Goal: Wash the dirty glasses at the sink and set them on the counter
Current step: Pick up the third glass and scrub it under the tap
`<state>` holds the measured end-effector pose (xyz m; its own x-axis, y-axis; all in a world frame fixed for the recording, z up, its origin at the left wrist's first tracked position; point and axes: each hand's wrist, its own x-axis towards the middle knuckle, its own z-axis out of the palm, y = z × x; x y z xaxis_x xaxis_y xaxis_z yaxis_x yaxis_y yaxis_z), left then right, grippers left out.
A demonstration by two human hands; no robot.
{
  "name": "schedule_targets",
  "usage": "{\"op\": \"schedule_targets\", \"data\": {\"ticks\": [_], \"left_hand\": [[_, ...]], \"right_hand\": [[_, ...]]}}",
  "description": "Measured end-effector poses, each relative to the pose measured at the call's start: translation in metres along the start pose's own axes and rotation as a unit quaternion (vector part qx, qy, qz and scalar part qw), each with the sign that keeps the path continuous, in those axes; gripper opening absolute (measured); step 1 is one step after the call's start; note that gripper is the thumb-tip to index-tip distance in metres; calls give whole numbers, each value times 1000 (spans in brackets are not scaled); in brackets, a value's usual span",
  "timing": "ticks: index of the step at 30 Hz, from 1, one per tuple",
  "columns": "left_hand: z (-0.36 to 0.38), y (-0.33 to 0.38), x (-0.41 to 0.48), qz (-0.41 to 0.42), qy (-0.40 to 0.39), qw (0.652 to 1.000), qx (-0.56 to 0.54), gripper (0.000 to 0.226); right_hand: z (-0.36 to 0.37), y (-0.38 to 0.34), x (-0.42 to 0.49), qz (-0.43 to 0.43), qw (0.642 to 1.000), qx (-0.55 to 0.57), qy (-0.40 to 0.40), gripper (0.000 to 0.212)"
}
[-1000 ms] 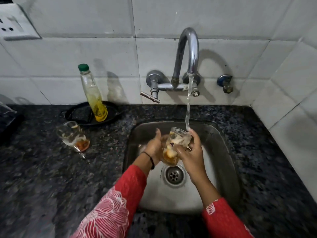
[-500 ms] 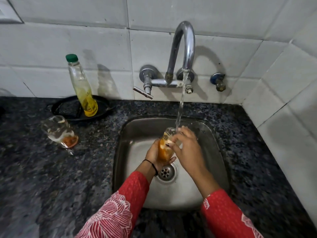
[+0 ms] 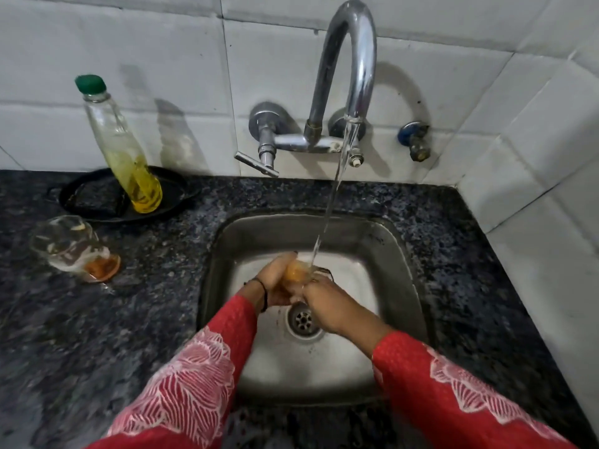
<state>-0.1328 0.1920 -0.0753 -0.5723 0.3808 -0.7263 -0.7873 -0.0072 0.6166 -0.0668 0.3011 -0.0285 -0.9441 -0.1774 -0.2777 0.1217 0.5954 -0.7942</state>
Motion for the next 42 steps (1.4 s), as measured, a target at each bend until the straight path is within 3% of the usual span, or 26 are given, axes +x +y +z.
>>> {"op": "schedule_targets", "data": {"ticks": [3,5,6,7,8,9,10,11,13,15,17,19,21,22,23,25,26,27,30,32,34,36,38,40,41,42], "left_hand": [[-3,19,6,-54,15,992,111,42],[-2,23,16,-13,-28,999,21,46],[0,22,22,24,-47,996,-69,45],[2,19,31,63,-47,985,-151,40],[7,17,35,92,-50,969,-224,35],[14,14,39,110,-48,957,-264,34],[21,12,45,118,-51,949,-288,34],[25,12,52,119,-38,952,-279,34],[25,18,56,90,-5,973,-214,37],[19,31,56,21,27,992,-119,40],[17,41,50,-23,33,998,-48,43],[18,45,45,-12,47,997,-65,44],[19,39,43,2,17,989,-145,45],[20,33,44,27,7,982,-187,42],[21,26,47,66,14,974,-214,37],[26,17,50,117,41,960,-249,27],[27,15,50,123,43,958,-255,26],[25,16,50,108,55,966,-227,26],[18,24,47,-4,61,985,-161,30],[18,26,51,-11,65,990,-123,33],[23,31,47,15,71,992,-99,27],[21,31,44,18,41,990,-134,33],[21,27,42,45,3,985,-164,42],[24,18,45,80,2,980,-184,37],[26,15,45,93,8,976,-199,34],[28,15,43,99,22,973,-209,33]], "right_hand": [[-12,23,23,14,984,-158,-86,29],[-16,27,38,-14,971,-232,-48,43],[-12,27,45,-21,980,-197,-28,44],[-8,22,52,13,997,-79,25,44],[-6,11,59,72,991,61,96,43],[-5,0,65,142,951,229,151,42],[-1,-6,71,190,910,317,187,41],[1,-8,75,221,891,333,214,35],[5,-5,75,192,949,157,193,27],[4,17,65,113,988,3,107,28],[-7,37,54,74,994,-61,54,36],[-13,44,50,34,988,-148,29,41],[-5,39,49,-6,980,-162,113,35],[6,33,50,-34,971,-135,194,33],[14,23,55,-4,965,-36,259,32],[23,5,67,99,931,210,282,34],[22,5,70,117,921,253,271,35],[21,10,71,110,936,229,245,36],[4,30,55,19,995,39,85,29],[-11,43,45,-59,991,-118,-11,29],[-18,49,46,-145,972,-181,-20,30],[-13,43,48,-109,988,-104,46,26],[1,40,59,-8,984,54,169,28],[6,19,62,122,914,329,205,34],[7,11,62,139,893,376,204,37],[10,12,62,110,912,343,195,40]]}}
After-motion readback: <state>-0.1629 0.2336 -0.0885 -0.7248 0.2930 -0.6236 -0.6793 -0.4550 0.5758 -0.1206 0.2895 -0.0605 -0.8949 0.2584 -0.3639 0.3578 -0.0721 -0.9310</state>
